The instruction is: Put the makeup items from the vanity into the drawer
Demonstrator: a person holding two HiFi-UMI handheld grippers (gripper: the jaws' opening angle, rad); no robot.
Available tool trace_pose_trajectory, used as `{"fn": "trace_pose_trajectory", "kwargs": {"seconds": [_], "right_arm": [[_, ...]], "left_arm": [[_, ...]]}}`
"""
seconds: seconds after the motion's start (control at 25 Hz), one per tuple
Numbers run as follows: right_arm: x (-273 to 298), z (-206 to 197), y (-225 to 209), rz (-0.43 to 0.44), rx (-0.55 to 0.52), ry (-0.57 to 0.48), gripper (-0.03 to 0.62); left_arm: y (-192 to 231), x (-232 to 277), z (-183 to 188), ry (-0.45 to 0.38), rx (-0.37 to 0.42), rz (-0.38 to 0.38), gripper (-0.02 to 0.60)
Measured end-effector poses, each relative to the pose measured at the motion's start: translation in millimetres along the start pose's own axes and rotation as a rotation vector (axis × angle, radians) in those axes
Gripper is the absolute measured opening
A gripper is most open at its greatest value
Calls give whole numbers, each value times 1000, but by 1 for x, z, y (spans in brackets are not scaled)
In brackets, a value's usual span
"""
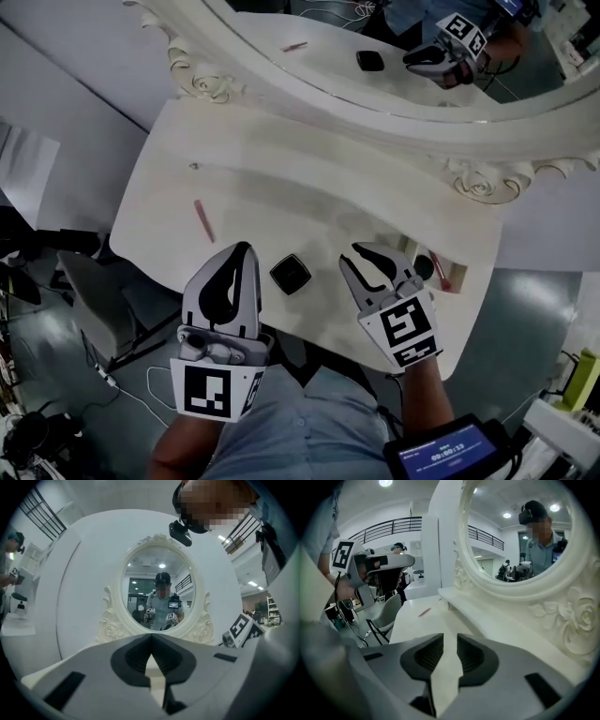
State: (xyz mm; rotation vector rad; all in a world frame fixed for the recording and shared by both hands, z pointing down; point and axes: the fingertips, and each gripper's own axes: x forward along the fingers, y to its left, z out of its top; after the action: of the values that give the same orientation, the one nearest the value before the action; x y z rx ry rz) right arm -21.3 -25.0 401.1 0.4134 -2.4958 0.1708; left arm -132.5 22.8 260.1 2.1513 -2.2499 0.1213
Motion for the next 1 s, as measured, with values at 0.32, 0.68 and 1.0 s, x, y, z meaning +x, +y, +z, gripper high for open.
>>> {"fn": "trace_pose_trajectory", "kwargs": {"seconds": [0.32, 0.68, 1.0], "right_arm": [[63, -13, 86, 158, 39, 85, 237], [94, -45, 106, 99, 66, 179, 328], [91, -60, 94, 27, 82, 218, 303]], "left_arm": [[58, -27, -42, 94, -59, 39, 0], [81, -22, -86, 180, -97, -12, 0], [72, -17, -91, 199, -89, -55, -1]]}}
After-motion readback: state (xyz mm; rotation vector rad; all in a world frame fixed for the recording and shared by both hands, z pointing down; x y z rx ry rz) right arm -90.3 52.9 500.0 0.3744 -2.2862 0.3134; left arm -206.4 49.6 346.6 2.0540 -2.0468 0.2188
